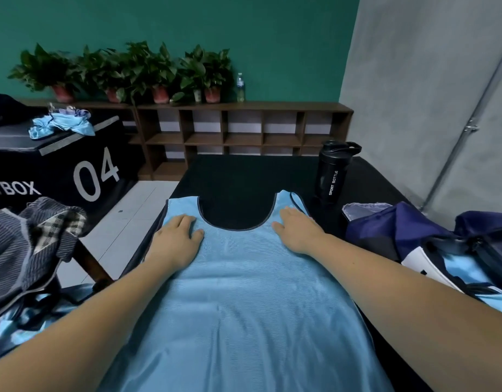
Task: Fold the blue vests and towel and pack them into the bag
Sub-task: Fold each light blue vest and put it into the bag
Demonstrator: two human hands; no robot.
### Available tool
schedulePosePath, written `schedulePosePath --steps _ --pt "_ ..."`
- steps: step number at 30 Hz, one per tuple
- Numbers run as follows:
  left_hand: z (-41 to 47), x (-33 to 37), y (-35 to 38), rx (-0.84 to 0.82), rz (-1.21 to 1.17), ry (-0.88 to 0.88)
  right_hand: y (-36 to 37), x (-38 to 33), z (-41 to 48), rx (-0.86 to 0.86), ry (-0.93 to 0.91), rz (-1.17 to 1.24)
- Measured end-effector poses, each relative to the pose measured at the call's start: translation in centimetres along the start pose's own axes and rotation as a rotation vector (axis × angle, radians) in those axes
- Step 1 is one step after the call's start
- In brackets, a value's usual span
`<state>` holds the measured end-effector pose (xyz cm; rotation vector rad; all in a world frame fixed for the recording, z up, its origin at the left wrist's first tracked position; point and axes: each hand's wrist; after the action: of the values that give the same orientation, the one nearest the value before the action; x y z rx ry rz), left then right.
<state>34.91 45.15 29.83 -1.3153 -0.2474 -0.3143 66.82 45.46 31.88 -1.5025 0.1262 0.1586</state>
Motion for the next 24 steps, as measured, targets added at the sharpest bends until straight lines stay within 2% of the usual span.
schedulePosePath --steps 5,7,13,19,24 --pt "0.3 -0.5 0.9 0.039 0.028 0.023 0.4 2.5 2.2 0.126 0.224 -0.194" --pt "0.3 -0.6 1.0 0.043 0.032 0.028 0.5 2.8 2.6 0.161 0.252 -0.197" --pt "0.3 -0.6 1.2 0.053 0.059 0.024 0.3 1.5 5.1 0.240 0.042 -0.166" --pt "0.3 -0.6 1.6 0.047 0.081 0.031 -0.7 1.5 9.5 0.114 0.110 -0.038" --pt "0.2 -0.7 1.7 0.069 0.081 0.036 -2.0 1.4 11.6 0.123 0.122 -0.041"
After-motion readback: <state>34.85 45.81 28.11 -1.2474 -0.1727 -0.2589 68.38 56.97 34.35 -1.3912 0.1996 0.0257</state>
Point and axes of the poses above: each hand's wrist, its own z-axis towards the middle knuckle, its own y-axis out of the palm, x = y × z, and after that the axes turned 6 degrees about x, right-handed
